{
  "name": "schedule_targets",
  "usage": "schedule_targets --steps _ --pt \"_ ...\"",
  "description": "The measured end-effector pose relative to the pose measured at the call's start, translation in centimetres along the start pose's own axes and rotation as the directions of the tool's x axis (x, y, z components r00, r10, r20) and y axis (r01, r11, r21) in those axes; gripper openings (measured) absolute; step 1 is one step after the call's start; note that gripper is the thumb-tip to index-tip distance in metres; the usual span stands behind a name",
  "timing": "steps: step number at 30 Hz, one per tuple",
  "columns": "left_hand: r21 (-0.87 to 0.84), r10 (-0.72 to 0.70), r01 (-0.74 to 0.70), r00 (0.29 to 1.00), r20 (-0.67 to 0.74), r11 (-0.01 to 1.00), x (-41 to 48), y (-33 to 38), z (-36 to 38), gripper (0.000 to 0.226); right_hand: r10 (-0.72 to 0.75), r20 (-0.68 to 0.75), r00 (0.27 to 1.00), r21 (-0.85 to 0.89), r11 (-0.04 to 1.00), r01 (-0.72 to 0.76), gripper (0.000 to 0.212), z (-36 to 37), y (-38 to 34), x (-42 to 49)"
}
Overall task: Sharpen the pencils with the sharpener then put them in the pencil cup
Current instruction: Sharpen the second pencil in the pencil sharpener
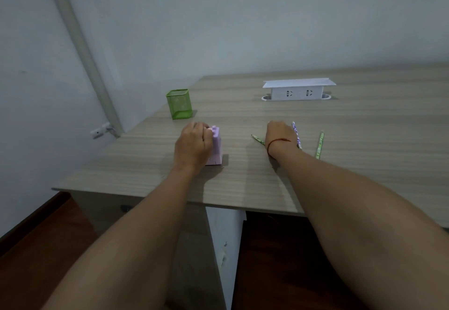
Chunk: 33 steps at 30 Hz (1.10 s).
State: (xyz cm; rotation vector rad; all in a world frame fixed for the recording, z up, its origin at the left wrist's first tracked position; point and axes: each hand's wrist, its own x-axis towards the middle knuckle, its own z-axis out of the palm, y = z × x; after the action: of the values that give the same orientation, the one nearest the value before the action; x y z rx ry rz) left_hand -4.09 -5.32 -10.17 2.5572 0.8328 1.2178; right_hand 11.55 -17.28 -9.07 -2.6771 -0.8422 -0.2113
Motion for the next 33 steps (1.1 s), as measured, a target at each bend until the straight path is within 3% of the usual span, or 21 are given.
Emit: schedule_targets --steps 6,10,13,15,33 --pt "0.032 -0.022 0.019 0.996 0.088 0.999 0.4 0.2 -0.7 0.027 -0.067 -0.006 0.998 0.043 0.997 0.068 0.028 -1.3 -0.3 -0.5" --pt "0.063 -0.029 0.025 0.997 0.066 0.998 -0.3 -1.0 -2.4 0.027 -0.271 0.108 0.956 0.005 0.962 0.273 0.037 -2.8 -1.3 -2.0" --pt "0.08 -0.041 0.037 0.998 0.047 0.996 -1.4 -2.4 -4.1 0.033 -0.341 0.251 0.906 -0.028 0.933 0.359 0.038 -3.7 -2.2 -3.5" --pt "0.071 -0.068 0.064 0.996 0.057 0.995 -1.8 -2.9 -4.9 0.029 -0.379 0.226 0.898 -0.027 0.919 0.394 0.037 -3.4 -2.5 -4.4" --pt "-0.024 -0.169 0.176 0.97 0.177 0.984 -2.2 -2.8 -5.5 0.037 -0.378 0.209 0.902 -0.036 0.919 0.393 0.039 -5.1 -5.1 -7.7"
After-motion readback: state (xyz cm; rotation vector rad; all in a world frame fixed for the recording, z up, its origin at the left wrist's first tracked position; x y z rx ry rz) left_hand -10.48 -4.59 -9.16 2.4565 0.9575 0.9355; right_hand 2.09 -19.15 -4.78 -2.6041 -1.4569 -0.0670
